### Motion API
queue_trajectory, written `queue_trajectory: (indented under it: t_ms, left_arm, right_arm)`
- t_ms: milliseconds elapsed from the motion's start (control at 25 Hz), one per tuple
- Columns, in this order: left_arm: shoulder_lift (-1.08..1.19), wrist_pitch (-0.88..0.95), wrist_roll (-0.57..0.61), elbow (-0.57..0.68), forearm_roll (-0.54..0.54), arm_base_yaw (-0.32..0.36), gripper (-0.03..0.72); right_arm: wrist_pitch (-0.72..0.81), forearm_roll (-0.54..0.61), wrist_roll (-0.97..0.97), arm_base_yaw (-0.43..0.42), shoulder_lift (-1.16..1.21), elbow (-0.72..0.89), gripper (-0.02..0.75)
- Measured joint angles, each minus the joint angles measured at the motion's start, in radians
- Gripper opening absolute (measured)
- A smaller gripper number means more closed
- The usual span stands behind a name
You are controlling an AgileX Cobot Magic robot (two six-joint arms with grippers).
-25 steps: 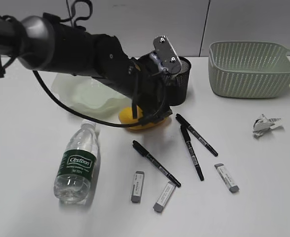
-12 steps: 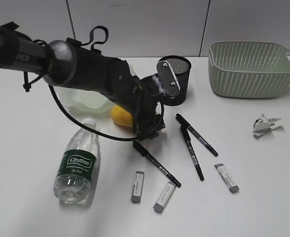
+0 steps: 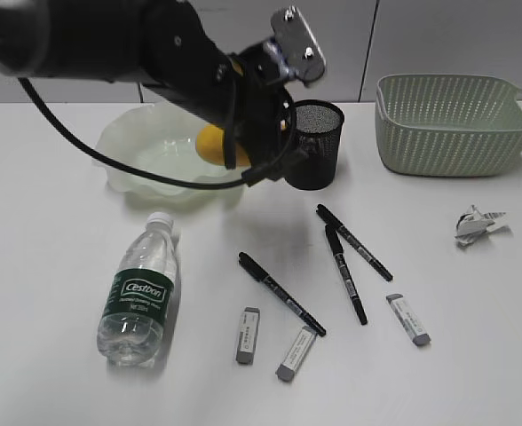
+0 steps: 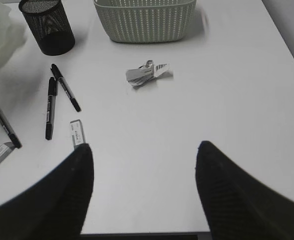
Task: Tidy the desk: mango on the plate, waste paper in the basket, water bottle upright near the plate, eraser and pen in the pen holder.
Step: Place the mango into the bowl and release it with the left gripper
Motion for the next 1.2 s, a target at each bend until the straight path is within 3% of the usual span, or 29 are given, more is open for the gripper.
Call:
queue_trajectory:
  t_ms: [120, 320, 440, 680, 1000, 1120, 1200]
  left_arm:
    - [-0.062, -0.035, -0.007, 0.0, -0.01, 0.027, 0.476]
    - [-0.041, -0.161, -0.01, 0.0, -0.071, 0.171, 0.475]
    - [0.033, -0.194, -0.011, 0.0, -0.084, 0.223, 0.474]
    - [0.154, -0.188, -0.011, 0.0, -0.093, 0.245, 0.476]
    - [0.117, -0.16, -0.012, 0.0, -0.158, 0.245, 0.621]
    - [0.013, -0.055, -0.114, 0.0, -0.167, 0.25, 0.613]
    - [-0.081, 0.069, -0.235, 0.0, -0.167, 0.266, 0.544]
  right_arm:
    - [0.0, 0.0, 0.0, 0.0, 0.0, 0.0, 0.508]
    - [0.0, 0.0, 0.0, 0.0, 0.0, 0.0, 0.508]
    - [0.0, 0.001, 0.0, 0.0, 0.0, 0.0, 0.508]
    - [0.0, 0.005, 0.0, 0.0, 0.0, 0.0, 0.508]
    - [0.0, 0.014, 0.0, 0.0, 0.0, 0.0, 0.508]
    - [0.0, 0.015, 0.0, 0.0, 0.0, 0.0, 0.508]
    - [0.0, 0.016, 0.0, 0.0, 0.0, 0.0, 0.508]
